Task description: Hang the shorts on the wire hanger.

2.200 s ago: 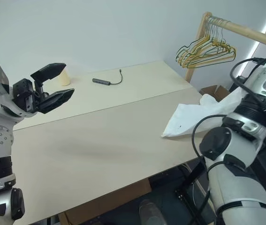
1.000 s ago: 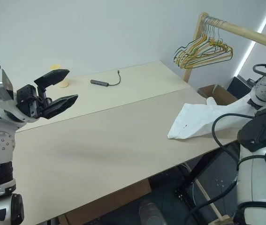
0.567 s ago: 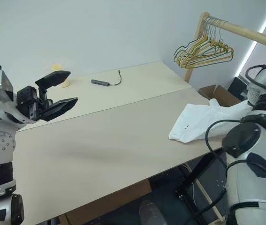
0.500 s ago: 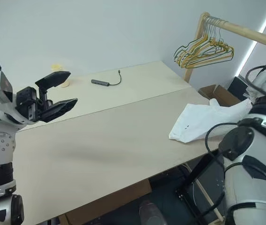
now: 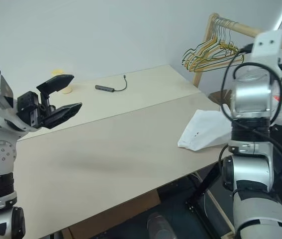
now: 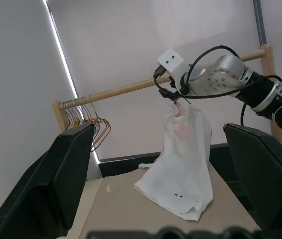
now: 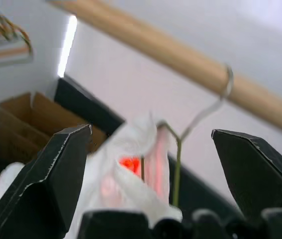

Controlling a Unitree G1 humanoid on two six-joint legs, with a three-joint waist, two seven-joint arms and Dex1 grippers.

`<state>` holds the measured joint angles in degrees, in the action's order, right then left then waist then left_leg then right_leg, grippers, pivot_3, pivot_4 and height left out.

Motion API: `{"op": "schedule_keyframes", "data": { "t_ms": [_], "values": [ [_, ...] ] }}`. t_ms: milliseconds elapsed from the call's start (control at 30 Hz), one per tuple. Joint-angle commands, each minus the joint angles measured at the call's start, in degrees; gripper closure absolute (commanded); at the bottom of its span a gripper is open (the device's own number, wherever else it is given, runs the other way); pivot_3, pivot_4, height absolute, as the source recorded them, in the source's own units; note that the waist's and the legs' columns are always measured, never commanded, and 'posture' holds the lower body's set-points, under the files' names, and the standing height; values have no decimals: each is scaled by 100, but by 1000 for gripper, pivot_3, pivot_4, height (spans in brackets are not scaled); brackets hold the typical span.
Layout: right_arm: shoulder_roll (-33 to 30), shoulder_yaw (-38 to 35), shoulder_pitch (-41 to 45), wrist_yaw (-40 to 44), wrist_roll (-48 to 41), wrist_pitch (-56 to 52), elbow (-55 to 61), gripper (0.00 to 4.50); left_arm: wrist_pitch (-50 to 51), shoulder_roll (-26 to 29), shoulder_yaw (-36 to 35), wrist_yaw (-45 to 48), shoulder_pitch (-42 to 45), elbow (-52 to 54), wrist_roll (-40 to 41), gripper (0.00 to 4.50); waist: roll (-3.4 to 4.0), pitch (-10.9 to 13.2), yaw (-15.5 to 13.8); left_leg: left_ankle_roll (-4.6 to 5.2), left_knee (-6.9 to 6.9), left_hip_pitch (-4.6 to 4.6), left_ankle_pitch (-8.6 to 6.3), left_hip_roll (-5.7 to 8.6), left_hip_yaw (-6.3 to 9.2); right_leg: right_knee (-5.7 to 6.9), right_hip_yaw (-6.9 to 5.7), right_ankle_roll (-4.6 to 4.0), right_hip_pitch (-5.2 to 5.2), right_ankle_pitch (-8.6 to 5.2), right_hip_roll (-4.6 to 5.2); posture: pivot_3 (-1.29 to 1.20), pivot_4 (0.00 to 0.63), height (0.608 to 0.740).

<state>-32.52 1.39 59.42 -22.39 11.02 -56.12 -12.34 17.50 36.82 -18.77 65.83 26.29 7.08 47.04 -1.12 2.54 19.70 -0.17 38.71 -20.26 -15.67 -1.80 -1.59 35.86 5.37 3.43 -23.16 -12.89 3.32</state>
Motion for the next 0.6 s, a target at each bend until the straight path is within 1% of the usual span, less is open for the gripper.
{"op": "schedule_keyframes", "data": {
  "t_ms": [33,67,133,167,267,367,500,600],
  "values": [
    [-181,747,-136,956,294,708,484,15,-67,117,-186,-65,-103,78,-25,0,-1,0,0,0,0,0,0,0,0,0,1,0,-1,0,1,-209,0,740],
    [-150,841,-207,1279,212,812,586,15,-70,137,-209,-77,-149,66,-49,0,-2,-1,1,0,0,0,0,0,0,-2,-1,1,-1,0,0,-205,0,740],
    [-9,999,-399,2244,-229,1031,878,15,-67,217,-256,-93,-317,53,-126,0,-6,1,-3,3,0,1,-2,-1,1,-1,-1,1,-1,0,0,-189,0,740],
    [23,1159,-514,2593,-281,1194,1018,15,-81,270,-270,-108,-427,65,-200,0,-8,0,3,4,0,2,-3,-1,2,-2,-1,1,-1,0,-1,-186,0,740],
    [133,1508,-777,3336,-319,1568,1388,15,-72,413,-362,-189,-785,152,-331,0,-9,2,-18,6,0,4,-4,-6,2,2,-1,1,-3,0,-4,-154,0,740],
    [359,1518,-1031,4122,-773,1662,1832,15,-1,493,-584,-333,-1232,387,-291,0,-19,7,-95,6,1,0,-4,-6,4,5,-3,0,-8,1,-2,-111,0,740],
    [-35,2136,-1623,5068,-575,2349,2416,15,66,522,-877,-663,-2079,836,-414,0,-29,6,-374,15,0,-4,-14,-11,6,-1,-8,-1,-13,1,-1,-59,0,740],
    [-229,2360,-2012,5515,-484,3002,2632,15,127,423,-999,-1058,-2821,1331,-573,0,-36,8,-660,19,1,-4,-27,-11,4,-6,-12,-8,-13,1,5,-6,0,740]
  ]
}}
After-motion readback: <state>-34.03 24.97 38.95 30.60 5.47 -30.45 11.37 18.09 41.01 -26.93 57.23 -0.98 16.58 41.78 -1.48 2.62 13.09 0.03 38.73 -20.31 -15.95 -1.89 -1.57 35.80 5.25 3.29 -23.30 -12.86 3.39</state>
